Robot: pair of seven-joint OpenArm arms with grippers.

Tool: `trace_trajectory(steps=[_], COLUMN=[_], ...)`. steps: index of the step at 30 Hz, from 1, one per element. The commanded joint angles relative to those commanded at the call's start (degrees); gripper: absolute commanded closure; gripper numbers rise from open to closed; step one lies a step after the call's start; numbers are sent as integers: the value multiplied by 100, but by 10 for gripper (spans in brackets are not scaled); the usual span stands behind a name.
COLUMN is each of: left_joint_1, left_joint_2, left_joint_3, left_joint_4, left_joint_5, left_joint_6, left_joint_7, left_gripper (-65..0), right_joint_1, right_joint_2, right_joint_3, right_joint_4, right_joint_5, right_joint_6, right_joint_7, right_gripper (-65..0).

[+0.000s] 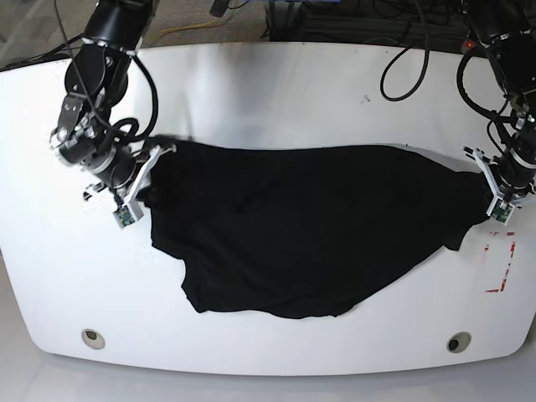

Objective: Fold the T-shirt properly

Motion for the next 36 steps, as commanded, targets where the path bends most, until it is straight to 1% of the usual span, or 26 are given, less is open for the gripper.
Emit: trace_trajectory(steps=[2,5,8,10,13,15,19,21,24,26,28,30,32,34,36], left_joint_1=[-237,-818,-1240,-1618,-2215,-2637,-3490,-3965,-4624,-5064,-5433,-5609,-5662,-5644,-5424], left_joint_2=[0,-18,-53,-202,-369,-527,-897,-1055,-1213,-1336,-1468,-1486,-1477,-1459,-1459], left_joint_3=[9,44,141,220,255,246,255,255,343,615,870,1020,1073,1134,1196], left_joint_4=[9,0,0,26,44,123,149,132,114,114,70,-62,-211,-273,-264], left_joint_5=[0,9,9,9,0,0,0,9,9,9,-18,-35,-35,-44,-44], left_joint_6=[0,0,0,0,0,0,0,0,0,31,40,4,0,0,0], left_joint_7=[0,9,132,352,571,712,1002,1011,1011,1011,1011,1011,1011,1011,1011], left_gripper=[0,0,0,0,0,0,0,0,0,0,0,0,0,0,0], right_joint_1=[369,1178,1969,2611,3481,4053,5020,5635,6365,6708,6711,6711,6711,6711,6711], right_joint_2=[158,387,598,747,1037,1108,1116,1116,1116,1116,1116,1116,1116,1125,1169], right_joint_3=[-9,-18,-26,-264,-888,-1196,-1626,-1899,-2031,-2057,-2136,-2154,-2145,-2145,-2136], right_joint_4=[-35,-325,-765,-1125,-1495,-1644,-1978,-2233,-2576,-2664,-2655,-2646,-2637,-2593,-2365], right_joint_5=[0,0,0,-26,-9,-9,-62,-62,-62,-62,-18,-9,-9,0,0], right_joint_6=[0,0,0,0,0,0,0,0,0,0,0,0,0,0,0], right_joint_7=[-79,-141,-387,-492,-492,-501,-510,-519,-519,-527,-589,-800,-949,-949,-967], right_gripper=[0,0,0,0,0,0,0,0,0,0,0,0,0,0,0])
